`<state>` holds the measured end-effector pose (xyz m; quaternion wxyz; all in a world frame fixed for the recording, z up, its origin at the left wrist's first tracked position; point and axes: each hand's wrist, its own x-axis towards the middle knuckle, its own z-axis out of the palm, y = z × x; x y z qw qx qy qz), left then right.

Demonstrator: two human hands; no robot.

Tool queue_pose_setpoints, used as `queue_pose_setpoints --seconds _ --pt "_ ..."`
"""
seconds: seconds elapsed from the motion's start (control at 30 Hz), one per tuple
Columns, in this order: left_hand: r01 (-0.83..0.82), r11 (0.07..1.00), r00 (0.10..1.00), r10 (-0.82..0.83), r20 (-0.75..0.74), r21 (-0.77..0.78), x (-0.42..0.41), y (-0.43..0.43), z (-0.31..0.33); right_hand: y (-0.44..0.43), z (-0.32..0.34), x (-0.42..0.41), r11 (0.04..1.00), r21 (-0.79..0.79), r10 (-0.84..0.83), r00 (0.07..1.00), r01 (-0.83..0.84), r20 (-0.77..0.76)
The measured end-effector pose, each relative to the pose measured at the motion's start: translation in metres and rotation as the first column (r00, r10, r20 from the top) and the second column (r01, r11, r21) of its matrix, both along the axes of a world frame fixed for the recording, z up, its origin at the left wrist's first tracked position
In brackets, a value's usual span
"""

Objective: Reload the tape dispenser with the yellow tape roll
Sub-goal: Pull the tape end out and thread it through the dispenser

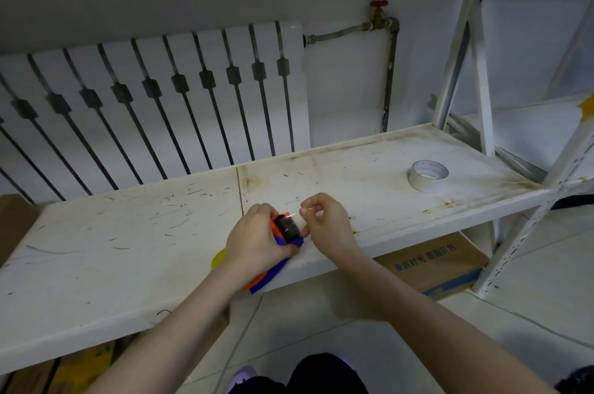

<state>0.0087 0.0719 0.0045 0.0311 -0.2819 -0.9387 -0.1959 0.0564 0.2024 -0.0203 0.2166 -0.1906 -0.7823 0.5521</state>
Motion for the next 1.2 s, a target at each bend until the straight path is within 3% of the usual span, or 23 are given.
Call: queue_pose_setpoints --seconds 0.13,0.23,0.67,1.07,1.2 --pt "-0.037 0.983 0.999 0.035 0.011 0.180 0.008 -0.005 0.004 -0.003 0.027 0.006 0.997 0.033 0.066 0.997 -0.064 -0.041" --pt "-0.063 0.968 0.998 0.054 0.045 0.243 0.013 -0.007 0.005 -0.009 0.042 0.013 0.986 0.155 0.071 0.997 -0.065 -0.028" --pt "-0.087 0.956 0.995 0.068 0.078 0.281 0.025 -0.009 0.006 -0.021 0.054 0.021 0.855 0.517 -0.003 0.997 0.041 -0.074" --pt "-0.071 0.958 0.994 0.045 0.098 0.279 0.027 -0.011 0.006 -0.003 0.032 0.013 0.972 0.233 0.005 0.999 0.005 -0.045" --pt "-0.077 0.950 0.993 0.047 0.105 0.303 0.026 -0.012 0.005 -0.004 0.029 0.012 0.999 0.035 0.037 0.999 -0.036 -0.030"
